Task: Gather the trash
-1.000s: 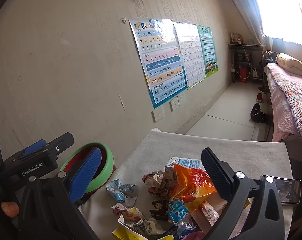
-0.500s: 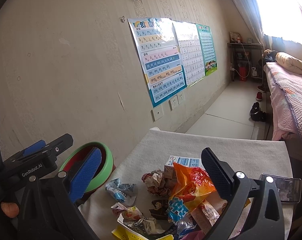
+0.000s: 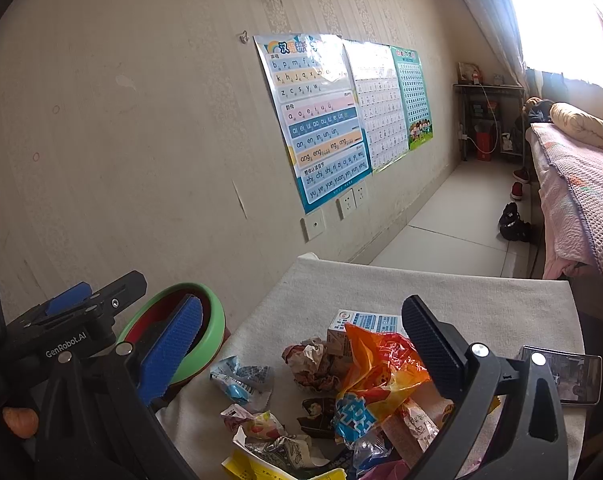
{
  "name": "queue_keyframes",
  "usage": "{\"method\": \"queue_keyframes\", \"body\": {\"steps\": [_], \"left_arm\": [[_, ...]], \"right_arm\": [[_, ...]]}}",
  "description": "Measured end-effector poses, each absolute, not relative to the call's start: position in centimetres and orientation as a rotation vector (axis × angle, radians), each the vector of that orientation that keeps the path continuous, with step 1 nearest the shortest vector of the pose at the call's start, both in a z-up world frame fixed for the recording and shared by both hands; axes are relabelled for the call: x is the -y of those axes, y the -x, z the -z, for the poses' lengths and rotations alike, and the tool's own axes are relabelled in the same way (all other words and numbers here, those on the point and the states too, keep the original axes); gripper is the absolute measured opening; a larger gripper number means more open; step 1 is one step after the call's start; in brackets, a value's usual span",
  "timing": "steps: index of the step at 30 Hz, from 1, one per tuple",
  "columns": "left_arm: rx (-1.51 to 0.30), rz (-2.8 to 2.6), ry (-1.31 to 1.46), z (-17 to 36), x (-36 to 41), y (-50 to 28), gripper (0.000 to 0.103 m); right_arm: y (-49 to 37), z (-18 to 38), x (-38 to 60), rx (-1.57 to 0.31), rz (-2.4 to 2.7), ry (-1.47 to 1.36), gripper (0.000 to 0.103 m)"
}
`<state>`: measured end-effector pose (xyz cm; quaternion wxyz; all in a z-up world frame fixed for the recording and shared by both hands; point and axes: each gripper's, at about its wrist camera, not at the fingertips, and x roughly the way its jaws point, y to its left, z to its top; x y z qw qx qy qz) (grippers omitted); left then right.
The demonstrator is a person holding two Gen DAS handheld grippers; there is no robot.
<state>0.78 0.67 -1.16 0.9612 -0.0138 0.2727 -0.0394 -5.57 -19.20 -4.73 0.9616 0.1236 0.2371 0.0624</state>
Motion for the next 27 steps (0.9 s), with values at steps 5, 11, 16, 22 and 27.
{"method": "queue_keyframes", "body": {"steps": [5,11,16,22,27], "left_arm": [[-0.555,0.078,0.025,1.13,-0.53,-0.81,0.098],[-0.565,0.075,0.023,1.16,-0.47,-0.9,0.098],[-0.564,0.073,0.022,1.02,-0.42,-0.83,0.098],[-0.567,0.075,0.021,0.97,-0.37,-0.81,0.098],[-0.57,0.074,0.021,1.01,-0.41,-0.84,0.098]], "right_arm": [[5.63,4.83,19.24,-0.483,-0.127,-0.251,0.096],[5.58,4.96,19.12,-0.485,-0.127,-0.25,0.096],[5.56,4.95,19.12,-0.485,-0.126,-0.251,0.096],[5.53,5.27,19.12,-0.489,-0.124,-0.252,0.096],[5.52,5.3,19.13,-0.491,-0.123,-0.253,0.096]]}}
